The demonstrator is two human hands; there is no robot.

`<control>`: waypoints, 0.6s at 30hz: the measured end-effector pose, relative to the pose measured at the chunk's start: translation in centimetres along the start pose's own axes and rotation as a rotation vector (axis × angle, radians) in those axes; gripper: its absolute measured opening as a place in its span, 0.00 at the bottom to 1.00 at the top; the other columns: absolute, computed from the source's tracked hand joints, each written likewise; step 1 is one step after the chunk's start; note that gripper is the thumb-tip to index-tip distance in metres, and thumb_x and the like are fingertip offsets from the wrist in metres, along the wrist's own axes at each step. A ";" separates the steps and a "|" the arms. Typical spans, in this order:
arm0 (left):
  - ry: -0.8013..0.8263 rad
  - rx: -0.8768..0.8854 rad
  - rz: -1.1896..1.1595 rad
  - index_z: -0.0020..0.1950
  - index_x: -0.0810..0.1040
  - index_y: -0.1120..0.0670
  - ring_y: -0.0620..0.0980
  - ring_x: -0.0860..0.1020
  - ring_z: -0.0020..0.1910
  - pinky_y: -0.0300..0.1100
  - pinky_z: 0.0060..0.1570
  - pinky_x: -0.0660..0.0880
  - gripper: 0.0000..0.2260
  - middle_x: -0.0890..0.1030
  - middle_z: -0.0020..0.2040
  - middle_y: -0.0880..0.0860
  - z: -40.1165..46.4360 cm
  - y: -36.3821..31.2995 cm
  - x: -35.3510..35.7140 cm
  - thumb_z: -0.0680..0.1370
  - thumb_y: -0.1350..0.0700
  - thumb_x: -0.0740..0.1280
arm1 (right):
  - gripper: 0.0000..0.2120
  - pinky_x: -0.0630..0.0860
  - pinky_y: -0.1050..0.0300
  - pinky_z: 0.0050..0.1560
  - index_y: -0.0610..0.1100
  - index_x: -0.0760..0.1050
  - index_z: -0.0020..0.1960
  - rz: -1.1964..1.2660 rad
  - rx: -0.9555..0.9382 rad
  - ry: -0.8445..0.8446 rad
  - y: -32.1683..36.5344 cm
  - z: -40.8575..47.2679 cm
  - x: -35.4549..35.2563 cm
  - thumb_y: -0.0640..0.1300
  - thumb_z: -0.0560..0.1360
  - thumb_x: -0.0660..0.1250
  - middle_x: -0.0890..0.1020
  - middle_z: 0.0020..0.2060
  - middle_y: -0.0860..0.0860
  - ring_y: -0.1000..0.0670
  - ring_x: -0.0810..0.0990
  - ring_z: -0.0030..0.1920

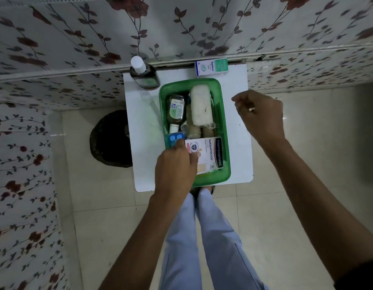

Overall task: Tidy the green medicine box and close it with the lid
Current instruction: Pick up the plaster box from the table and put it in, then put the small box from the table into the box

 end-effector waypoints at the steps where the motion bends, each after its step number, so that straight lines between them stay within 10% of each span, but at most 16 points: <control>1: -0.059 0.024 0.020 0.61 0.71 0.62 0.63 0.78 0.49 0.50 0.43 0.73 0.19 0.81 0.49 0.63 0.0 -0.1 -0.7 0.77 0.50 0.63 | 0.09 0.73 0.63 0.44 0.41 0.81 0.50 -0.036 -0.039 -0.018 0.2 1.0 0.5 0.37 0.73 0.63 0.85 0.43 0.45 0.50 0.81 0.39; 6: -0.307 0.161 -0.140 0.57 0.75 0.59 0.59 0.76 0.52 0.49 0.46 0.75 0.13 0.76 0.53 0.61 1.4 0.1 -4.0 0.75 0.55 0.61 | 0.16 0.73 0.55 0.57 0.41 0.75 0.60 -0.187 0.029 0.023 -1.5 8.1 4.2 0.38 0.73 0.65 0.81 0.57 0.42 0.43 0.79 0.55; 12: -0.480 0.054 -0.467 0.52 0.75 0.59 0.49 0.73 0.41 0.35 0.42 0.68 0.08 0.76 0.51 0.60 6.4 2.5 -6.7 0.74 0.61 0.63 | 0.28 0.79 0.45 0.49 0.38 0.63 0.64 -0.328 -0.136 0.054 -0.7 10.5 7.1 0.48 0.70 0.70 0.78 0.56 0.39 0.39 0.78 0.52; 18: -0.587 -0.196 -0.710 0.61 0.66 0.62 0.57 0.71 0.59 0.44 0.60 0.71 0.23 0.67 0.61 0.63 9.7 7.2 -5.5 0.69 0.61 0.69 | 0.28 0.72 0.57 0.39 0.35 0.68 0.60 -0.271 -0.277 -0.048 -0.4 9.2 6.7 0.54 0.71 0.68 0.74 0.59 0.38 0.43 0.76 0.50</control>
Point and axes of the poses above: each hand's wrist, its own z-axis towards the middle knuckle, its own x-axis out of the palm, y = z × x, the point moved 7 cm from there along z, towards the middle knuckle
